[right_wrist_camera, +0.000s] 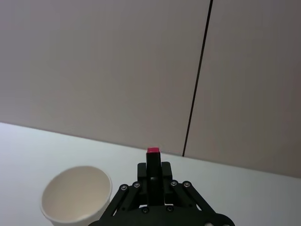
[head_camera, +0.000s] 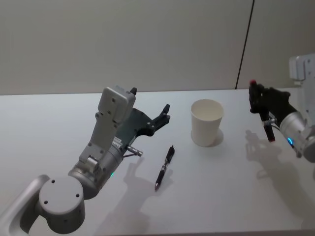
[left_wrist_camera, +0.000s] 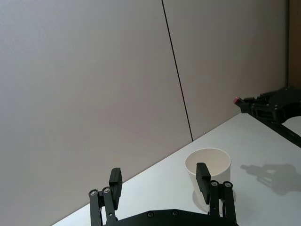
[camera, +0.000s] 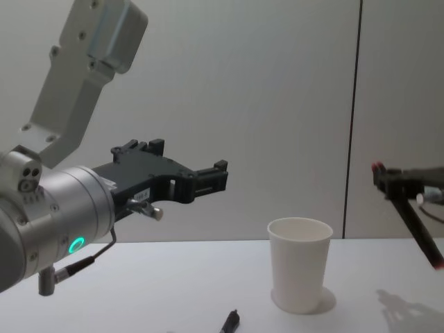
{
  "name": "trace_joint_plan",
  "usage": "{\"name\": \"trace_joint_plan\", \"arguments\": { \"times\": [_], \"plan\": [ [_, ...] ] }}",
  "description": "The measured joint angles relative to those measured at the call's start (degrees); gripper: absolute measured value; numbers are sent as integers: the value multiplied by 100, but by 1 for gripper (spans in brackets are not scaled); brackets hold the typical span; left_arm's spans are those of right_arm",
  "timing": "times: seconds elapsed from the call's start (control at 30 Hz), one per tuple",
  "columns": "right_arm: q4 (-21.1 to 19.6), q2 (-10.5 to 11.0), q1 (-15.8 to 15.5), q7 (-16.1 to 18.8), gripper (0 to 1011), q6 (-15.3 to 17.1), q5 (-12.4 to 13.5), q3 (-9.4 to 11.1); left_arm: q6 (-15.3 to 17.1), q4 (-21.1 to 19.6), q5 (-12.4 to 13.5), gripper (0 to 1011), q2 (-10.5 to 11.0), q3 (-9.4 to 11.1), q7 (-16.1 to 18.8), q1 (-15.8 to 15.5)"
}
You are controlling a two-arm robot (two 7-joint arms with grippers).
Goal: Place the pen into the pen holder.
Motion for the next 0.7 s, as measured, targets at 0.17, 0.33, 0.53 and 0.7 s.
{"name": "trace_joint_plan", "arguments": {
  "times": [0.17, 0.33, 0.53, 0.7],
  "plan": [
    [0, -30, 12, 50, 165, -437, 12, -17, 0, 0, 0, 1000, 0, 0, 0, 0],
    [96, -71, 73, 126, 165, -909, 30, -36, 0, 0, 0, 1000, 0, 0, 0, 0],
    [405, -162, 255, 296, 166, -1700, 84, -68, 0, 0, 0, 1000, 0, 0, 0, 0],
    [845, -278, 491, 470, 166, -2383, 170, -110, 0, 0, 0, 1000, 0, 0, 0, 0]
  ]
}}
